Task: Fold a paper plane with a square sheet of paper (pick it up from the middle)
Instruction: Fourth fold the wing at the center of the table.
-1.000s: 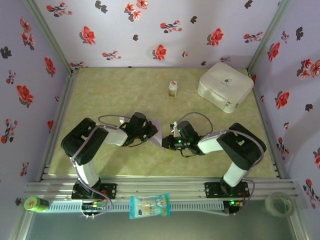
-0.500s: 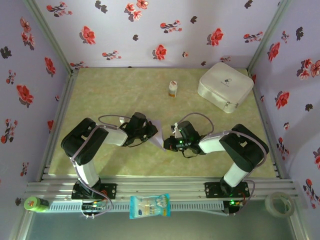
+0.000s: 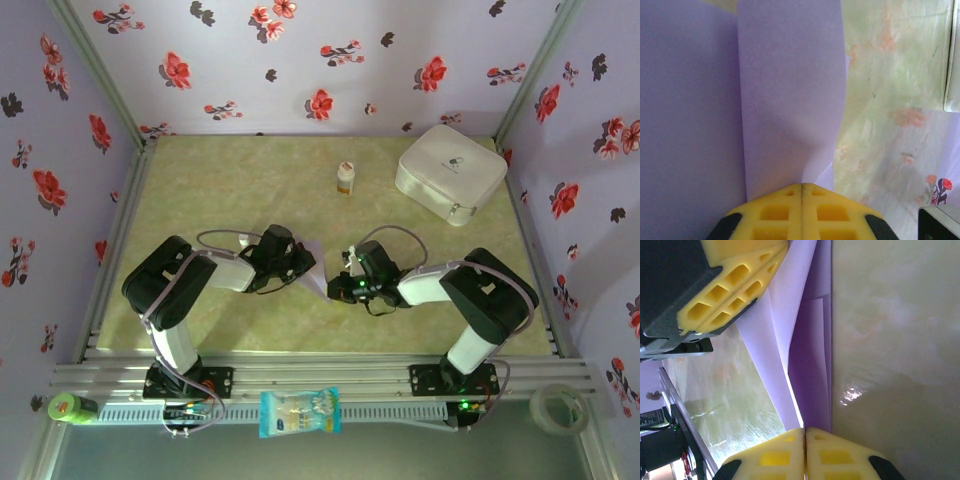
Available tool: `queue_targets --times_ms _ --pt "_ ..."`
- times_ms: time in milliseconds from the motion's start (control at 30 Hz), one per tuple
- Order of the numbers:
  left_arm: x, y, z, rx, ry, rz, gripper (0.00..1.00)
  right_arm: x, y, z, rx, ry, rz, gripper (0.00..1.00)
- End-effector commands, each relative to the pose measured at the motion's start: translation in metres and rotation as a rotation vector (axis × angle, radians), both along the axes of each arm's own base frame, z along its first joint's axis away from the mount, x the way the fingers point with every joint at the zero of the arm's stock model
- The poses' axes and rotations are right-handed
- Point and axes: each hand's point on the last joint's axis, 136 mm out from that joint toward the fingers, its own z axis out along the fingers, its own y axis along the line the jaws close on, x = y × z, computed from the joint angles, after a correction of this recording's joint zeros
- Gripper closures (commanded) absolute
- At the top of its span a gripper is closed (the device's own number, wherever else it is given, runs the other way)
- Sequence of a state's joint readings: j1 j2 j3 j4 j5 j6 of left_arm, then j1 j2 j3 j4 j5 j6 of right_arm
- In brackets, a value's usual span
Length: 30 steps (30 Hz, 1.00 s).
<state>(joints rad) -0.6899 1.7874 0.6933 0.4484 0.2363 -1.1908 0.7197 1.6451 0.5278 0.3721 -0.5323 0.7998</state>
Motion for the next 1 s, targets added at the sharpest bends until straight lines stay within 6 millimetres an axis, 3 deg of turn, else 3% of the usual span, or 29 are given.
queue_targets --times_ms 0,133,433,733,967 --pt "-0.011 0.014 -0.022 0.082 0.063 0.02 1.0 -0.028 -0.017 -0.021 -0.081 0.116 0.04 0.94" --pt "-0.011 0.015 -0.023 0.082 0.064 0.022 1.0 -0.03 -0.022 -0.024 -0.113 0.119 0.04 0.87" --pt "-0.011 0.014 -0.022 0.079 0.063 0.023 1.0 -0.033 -0.03 -0.028 -0.17 0.106 0.066 0.87" --pt "-0.011 0.014 -0.022 0.077 0.062 0.024 1.0 -0.035 -0.034 -0.03 -0.19 0.106 0.073 0.94" --pt "-0.011 0.014 -0.023 0.077 0.064 0.025 1.0 -0.038 -0.034 -0.028 -0.182 0.108 0.083 0.89"
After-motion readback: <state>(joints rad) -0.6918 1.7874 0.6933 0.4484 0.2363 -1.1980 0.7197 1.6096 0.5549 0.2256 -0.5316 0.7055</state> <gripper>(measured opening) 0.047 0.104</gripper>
